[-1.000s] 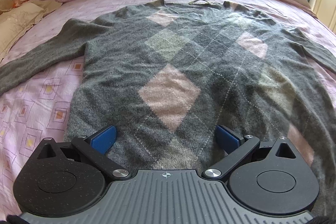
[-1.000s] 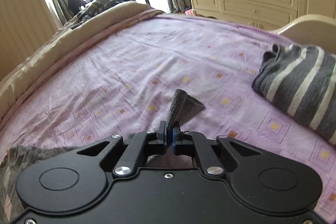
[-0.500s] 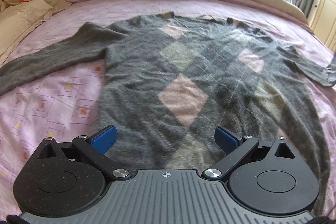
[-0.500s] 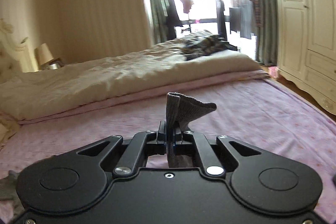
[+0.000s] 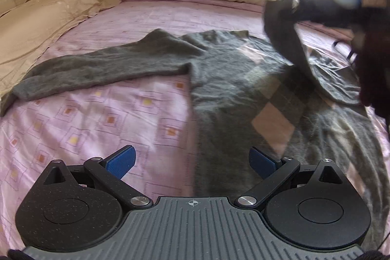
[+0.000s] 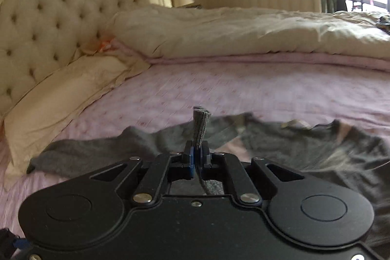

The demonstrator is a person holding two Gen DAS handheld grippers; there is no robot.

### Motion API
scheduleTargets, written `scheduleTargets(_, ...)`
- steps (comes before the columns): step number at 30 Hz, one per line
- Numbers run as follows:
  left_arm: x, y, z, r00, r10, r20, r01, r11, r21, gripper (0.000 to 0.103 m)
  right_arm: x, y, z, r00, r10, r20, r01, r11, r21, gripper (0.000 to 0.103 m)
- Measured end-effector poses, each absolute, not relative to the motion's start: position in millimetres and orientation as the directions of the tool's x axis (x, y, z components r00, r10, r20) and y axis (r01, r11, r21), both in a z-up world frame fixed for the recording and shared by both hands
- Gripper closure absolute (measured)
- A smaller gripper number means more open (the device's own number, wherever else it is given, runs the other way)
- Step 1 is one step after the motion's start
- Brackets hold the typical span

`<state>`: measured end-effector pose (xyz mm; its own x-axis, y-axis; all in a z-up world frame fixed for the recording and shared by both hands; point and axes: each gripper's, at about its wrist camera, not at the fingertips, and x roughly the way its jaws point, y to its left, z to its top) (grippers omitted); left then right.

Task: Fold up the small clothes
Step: 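Carry the held sleeve across the sweater body with the right gripper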

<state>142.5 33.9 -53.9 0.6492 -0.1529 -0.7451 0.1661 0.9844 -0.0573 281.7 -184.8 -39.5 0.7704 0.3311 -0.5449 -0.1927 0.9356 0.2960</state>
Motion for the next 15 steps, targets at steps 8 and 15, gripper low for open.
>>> scheduleTargets(8,156,43,-54,0.652,-0.147,-0.744,0.179,0.983,-0.037,0.003,249,-172,-75,0.750,0.412,-0.517,-0.240,0.898,0.368,0.046)
scheduleTargets(15,195,22,-44,0.649,-0.227,-0.726,0.229,0.968,-0.097,0.003,204,-244,-75,0.820,0.291,-0.492,-0.087,0.915,0.394,0.045)
